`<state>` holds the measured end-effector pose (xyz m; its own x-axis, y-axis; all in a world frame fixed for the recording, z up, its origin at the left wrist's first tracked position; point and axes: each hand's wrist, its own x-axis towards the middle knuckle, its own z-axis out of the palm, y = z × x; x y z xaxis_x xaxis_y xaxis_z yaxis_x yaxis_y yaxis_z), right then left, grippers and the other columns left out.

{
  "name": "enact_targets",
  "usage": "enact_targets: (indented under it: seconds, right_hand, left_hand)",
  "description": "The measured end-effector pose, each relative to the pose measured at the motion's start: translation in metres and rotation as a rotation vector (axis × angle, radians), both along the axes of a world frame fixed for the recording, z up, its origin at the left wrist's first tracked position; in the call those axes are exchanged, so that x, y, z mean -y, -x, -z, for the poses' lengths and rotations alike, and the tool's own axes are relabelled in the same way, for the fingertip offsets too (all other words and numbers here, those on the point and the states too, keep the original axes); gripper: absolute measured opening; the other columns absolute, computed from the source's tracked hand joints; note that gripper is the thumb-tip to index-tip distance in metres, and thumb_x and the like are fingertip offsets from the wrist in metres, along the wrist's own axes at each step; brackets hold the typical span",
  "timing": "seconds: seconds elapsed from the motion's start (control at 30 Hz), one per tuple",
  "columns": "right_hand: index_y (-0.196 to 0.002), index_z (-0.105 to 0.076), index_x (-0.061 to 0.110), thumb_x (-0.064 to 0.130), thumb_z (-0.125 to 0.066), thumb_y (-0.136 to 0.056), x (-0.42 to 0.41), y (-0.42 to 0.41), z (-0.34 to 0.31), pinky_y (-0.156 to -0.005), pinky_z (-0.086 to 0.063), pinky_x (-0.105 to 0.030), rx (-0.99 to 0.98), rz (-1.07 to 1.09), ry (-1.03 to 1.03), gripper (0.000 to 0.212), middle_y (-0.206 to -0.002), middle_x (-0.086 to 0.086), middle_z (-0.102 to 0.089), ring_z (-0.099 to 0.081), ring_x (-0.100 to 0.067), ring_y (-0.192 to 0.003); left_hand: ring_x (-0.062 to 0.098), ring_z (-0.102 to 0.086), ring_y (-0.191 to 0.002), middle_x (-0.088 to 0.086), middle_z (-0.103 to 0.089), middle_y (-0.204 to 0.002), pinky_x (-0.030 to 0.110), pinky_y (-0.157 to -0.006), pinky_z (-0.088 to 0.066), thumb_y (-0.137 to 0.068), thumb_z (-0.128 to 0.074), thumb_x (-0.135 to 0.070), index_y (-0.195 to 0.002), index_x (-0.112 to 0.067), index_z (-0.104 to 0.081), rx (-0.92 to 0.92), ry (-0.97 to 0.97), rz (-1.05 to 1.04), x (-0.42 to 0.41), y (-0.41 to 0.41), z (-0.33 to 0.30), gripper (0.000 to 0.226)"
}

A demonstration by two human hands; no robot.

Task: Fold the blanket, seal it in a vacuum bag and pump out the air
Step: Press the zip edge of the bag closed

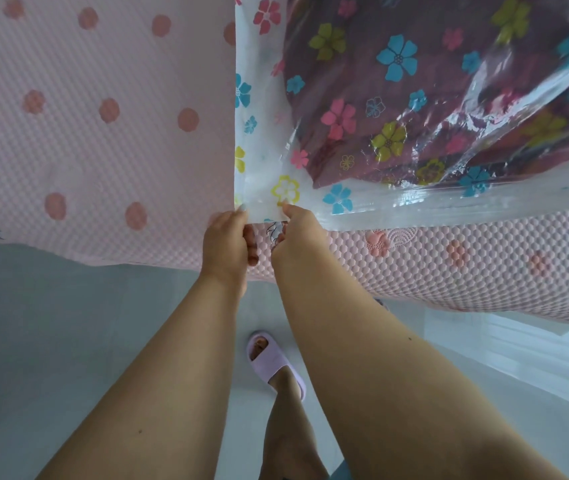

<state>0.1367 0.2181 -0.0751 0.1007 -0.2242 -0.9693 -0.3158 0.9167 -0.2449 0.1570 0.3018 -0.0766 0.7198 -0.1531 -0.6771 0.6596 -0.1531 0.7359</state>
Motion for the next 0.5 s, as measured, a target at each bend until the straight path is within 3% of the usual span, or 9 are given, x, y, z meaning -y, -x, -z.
enact_targets:
  seconds: [0.1,0.2,0.37,0.43,0.5]
  right_hand:
    - [-0.083,-0.064,0.006,0.028,-0.069,-0.079,-0.006,0.001,-0.003,-0.051,-0.045,-0.026,0.027,0.028,-0.032,0.024,-0.061,-0.005,-0.065,-0.057,-0.022,-0.049]
    - [-0.078,-0.066,0.008,0.021,-0.072,-0.078,-0.004,0.002,-0.005,-0.057,-0.048,-0.026,0.025,0.04,0.018,0.015,-0.052,0.001,-0.063,-0.061,-0.014,-0.056]
    - [-0.065,-0.058,0.009,0.013,-0.067,-0.084,0.004,0.004,-0.006,-0.033,-0.036,-0.012,0.045,0.01,0.022,0.021,-0.032,0.007,-0.049,-0.05,-0.005,-0.03]
    - [-0.075,-0.064,0.008,0.017,-0.068,-0.083,0.008,0.004,-0.008,-0.04,-0.041,-0.018,0.015,0.004,-0.011,0.012,-0.045,0.003,-0.06,-0.056,-0.01,-0.044]
    - [-0.096,-0.069,0.005,0.018,-0.068,-0.082,0.01,0.004,-0.011,-0.049,-0.043,-0.023,0.007,0.016,-0.03,0.019,-0.079,-0.005,-0.072,-0.061,-0.016,-0.06]
  left_hand:
    - [0.013,-0.046,-0.045,-0.003,-0.051,-0.05,0.024,-0.049,-0.035,-0.092,-0.057,-0.039,-0.055,-0.019,-0.057,-0.1,0.082,0.023,0.014,0.013,-0.005,0.041]
    - [0.009,-0.058,-0.052,-0.003,-0.061,-0.057,0.017,-0.049,-0.045,-0.094,-0.056,-0.038,-0.06,-0.015,-0.064,-0.022,-0.021,0.079,0.025,0.018,-0.007,0.041]
    - [0.015,-0.047,-0.045,0.003,-0.05,-0.051,0.011,-0.034,-0.036,-0.097,-0.05,-0.023,-0.059,-0.01,-0.05,0.112,-0.187,0.113,0.03,0.013,-0.008,0.04]
    - [0.014,-0.04,-0.046,0.003,-0.043,-0.054,0.01,-0.032,-0.033,-0.096,-0.05,-0.02,-0.06,-0.011,-0.045,0.151,-0.259,0.148,0.03,0.012,-0.006,0.037]
    - [0.013,-0.039,-0.044,0.002,-0.043,-0.051,0.015,-0.034,-0.034,-0.093,-0.05,-0.017,-0.057,-0.013,-0.044,0.157,-0.253,0.136,0.03,0.013,-0.006,0.037]
